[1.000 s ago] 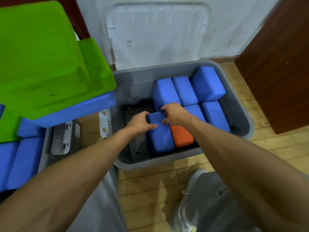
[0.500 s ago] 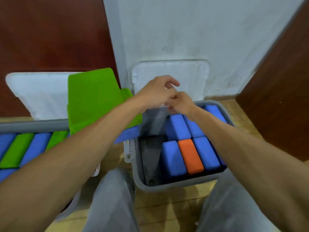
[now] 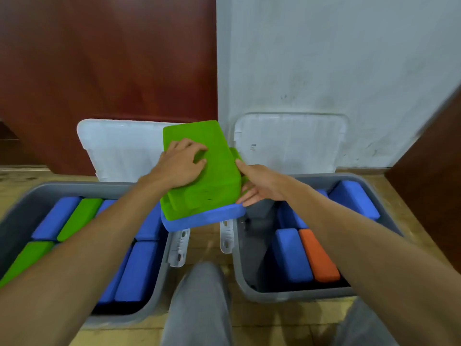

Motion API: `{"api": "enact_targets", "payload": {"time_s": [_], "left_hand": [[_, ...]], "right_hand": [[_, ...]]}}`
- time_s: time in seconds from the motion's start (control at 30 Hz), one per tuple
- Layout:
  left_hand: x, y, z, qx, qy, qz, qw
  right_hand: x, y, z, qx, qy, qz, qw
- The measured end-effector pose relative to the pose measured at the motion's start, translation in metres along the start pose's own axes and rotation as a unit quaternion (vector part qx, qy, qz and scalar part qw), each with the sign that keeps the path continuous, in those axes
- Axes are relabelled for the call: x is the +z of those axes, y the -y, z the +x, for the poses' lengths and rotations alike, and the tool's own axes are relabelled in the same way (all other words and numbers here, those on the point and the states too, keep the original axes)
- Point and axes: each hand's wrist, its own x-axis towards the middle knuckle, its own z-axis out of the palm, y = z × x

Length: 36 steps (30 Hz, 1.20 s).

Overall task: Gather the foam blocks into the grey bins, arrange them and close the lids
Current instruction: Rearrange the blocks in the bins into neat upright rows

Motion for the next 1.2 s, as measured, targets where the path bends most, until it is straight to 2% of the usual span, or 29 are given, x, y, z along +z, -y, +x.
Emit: {"api": "enact_targets", "payload": {"time_s": [0.1,0.2,0.3,0.4,0.47,0.6,0.7,0.77,0.9,1.03,1.13,1.2], "left_hand": [[-0.002,0.001,-0.006,0.016,0.016,0.004,1.000],[-0.009,-0.003,-0.011,0.007,0.008,-0.042,0.999],[-0.024,-0.012,-0.012,0.005,-0.015,-0.143,0.990],[-0.035,-0.030,-0.012,0.006,-0.012,-0.290,0.957],[-0.037,-0.047,-0.009,0.021,-0.010,-0.376,0.926],[-0.030,-0.091,0.013,0.055,-0.015,-0.417,0.907],[-0.023,-0.132,0.028,0.088,-0.010,-0.442,0.892],[-0.012,-0.158,0.033,0.092,-0.007,-0.452,0.887],[0.026,-0.192,0.042,0.048,-0.006,-0.485,0.873],[0.064,-0.207,0.038,0.039,0.051,-0.482,0.874],[0.094,-0.203,0.030,0.021,0.080,-0.480,0.874],[0.110,-0.196,0.028,-0.007,0.078,-0.495,0.865]], "right_hand": [[0.002,0.001,-0.002,-0.008,-0.010,0.088,0.996],[0.004,0.006,-0.006,-0.040,0.011,0.163,0.986],[0.001,0.017,-0.013,-0.110,0.031,0.260,0.959],[-0.012,0.030,-0.027,-0.175,0.005,0.319,0.932],[-0.032,0.035,-0.038,-0.221,-0.014,0.296,0.929],[-0.082,0.033,-0.064,-0.315,-0.006,0.227,0.922],[-0.118,0.021,-0.078,-0.353,-0.035,0.186,0.916],[-0.139,0.007,-0.079,-0.342,-0.075,0.181,0.919],[-0.162,-0.023,-0.082,-0.306,-0.171,0.183,0.919],[-0.172,-0.054,-0.077,-0.263,-0.295,0.138,0.908],[-0.172,-0.072,-0.070,-0.220,-0.318,0.055,0.920],[-0.171,-0.080,-0.063,-0.204,-0.289,0.033,0.935]]}}
